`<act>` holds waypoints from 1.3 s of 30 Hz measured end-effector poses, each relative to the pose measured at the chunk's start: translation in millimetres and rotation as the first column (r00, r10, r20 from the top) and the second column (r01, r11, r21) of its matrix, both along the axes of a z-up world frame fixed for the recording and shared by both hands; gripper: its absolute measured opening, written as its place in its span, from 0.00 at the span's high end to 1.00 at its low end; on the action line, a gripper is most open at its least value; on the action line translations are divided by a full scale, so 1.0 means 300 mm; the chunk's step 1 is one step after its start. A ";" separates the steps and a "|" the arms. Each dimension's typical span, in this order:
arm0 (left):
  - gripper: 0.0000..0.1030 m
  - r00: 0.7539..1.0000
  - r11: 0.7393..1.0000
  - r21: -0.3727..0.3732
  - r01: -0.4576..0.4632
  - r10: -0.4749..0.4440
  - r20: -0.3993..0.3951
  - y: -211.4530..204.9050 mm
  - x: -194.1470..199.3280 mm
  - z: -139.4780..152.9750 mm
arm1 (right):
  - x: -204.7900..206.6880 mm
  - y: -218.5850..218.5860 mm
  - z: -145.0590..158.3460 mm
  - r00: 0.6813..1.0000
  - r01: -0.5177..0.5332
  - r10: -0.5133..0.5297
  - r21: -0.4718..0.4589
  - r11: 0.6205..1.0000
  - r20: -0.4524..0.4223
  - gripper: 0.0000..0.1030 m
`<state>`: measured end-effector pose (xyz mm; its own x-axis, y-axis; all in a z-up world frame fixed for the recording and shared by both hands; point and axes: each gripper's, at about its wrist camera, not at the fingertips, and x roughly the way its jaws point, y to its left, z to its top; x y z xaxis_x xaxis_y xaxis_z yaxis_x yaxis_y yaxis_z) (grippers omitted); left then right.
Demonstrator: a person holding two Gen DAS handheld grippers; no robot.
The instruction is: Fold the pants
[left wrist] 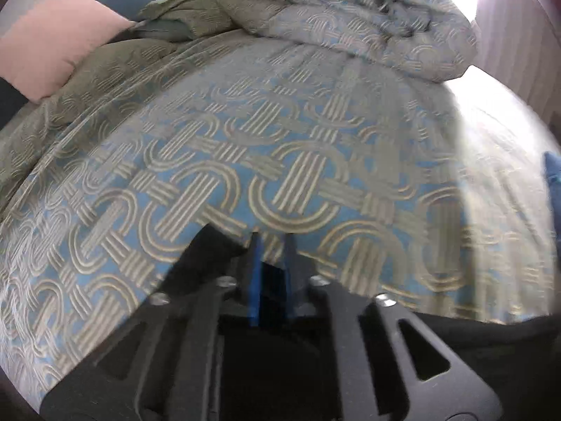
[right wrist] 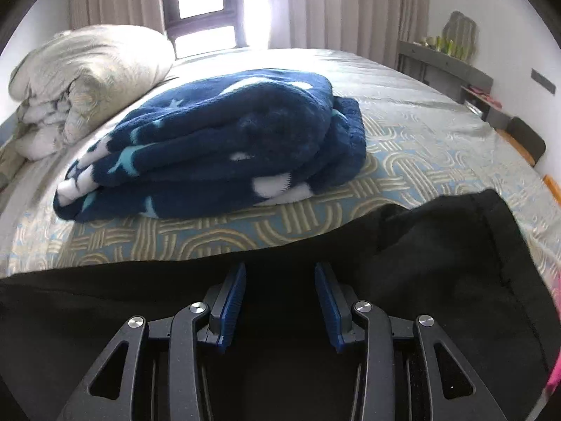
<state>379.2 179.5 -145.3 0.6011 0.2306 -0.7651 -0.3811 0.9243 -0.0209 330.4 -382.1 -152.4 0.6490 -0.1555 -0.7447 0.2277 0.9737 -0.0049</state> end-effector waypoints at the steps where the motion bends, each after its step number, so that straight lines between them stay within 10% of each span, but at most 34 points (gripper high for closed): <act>1: 0.67 0.999 0.999 -0.038 0.013 -0.011 0.046 0.014 -0.037 0.039 | -0.025 0.004 0.020 1.000 -0.002 0.002 0.010 1.000 0.004 0.59; 4: 0.22 0.989 0.996 -0.079 0.052 -0.040 0.144 0.057 -0.163 0.166 | -0.174 0.002 0.119 0.996 -0.043 0.037 0.071 0.997 0.078 0.51; 6: 0.20 0.980 0.982 -0.151 0.116 -0.089 0.176 0.084 -0.271 0.213 | -0.280 -0.012 0.170 0.992 -0.056 0.045 0.092 0.994 0.119 0.33; 12: 0.20 0.981 0.883 -0.440 0.165 -0.100 0.168 0.172 -0.510 0.170 | -0.559 -0.002 0.196 0.986 -0.130 0.090 0.313 0.941 0.137 0.32; 16: 0.21 0.987 0.679 -0.725 0.120 -0.001 0.162 0.242 -0.579 0.023 | -0.639 0.132 0.117 0.981 -0.193 0.176 0.280 0.940 0.085 0.32; 20: 0.25 0.993 0.566 -0.823 0.054 0.056 0.104 0.261 -0.558 -0.084 | -0.675 0.216 0.069 0.977 -0.213 0.202 0.371 0.904 0.069 0.32; 25: 0.25 0.995 0.532 -0.847 0.021 0.072 0.069 0.239 -0.494 -0.141 | -0.694 0.325 0.101 0.964 -0.267 0.254 0.357 0.895 0.084 0.32; 33: 0.27 0.995 0.563 -0.826 -0.003 0.082 0.052 0.227 -0.351 -0.128 | -0.614 0.492 0.070 0.942 -0.330 0.330 0.347 0.878 0.059 0.32; 39: 0.80 0.994 0.605 -0.792 -0.080 0.109 -0.017 0.259 -0.343 -0.162 | -0.549 0.655 0.058 0.905 -0.417 0.425 0.259 0.871 0.027 0.32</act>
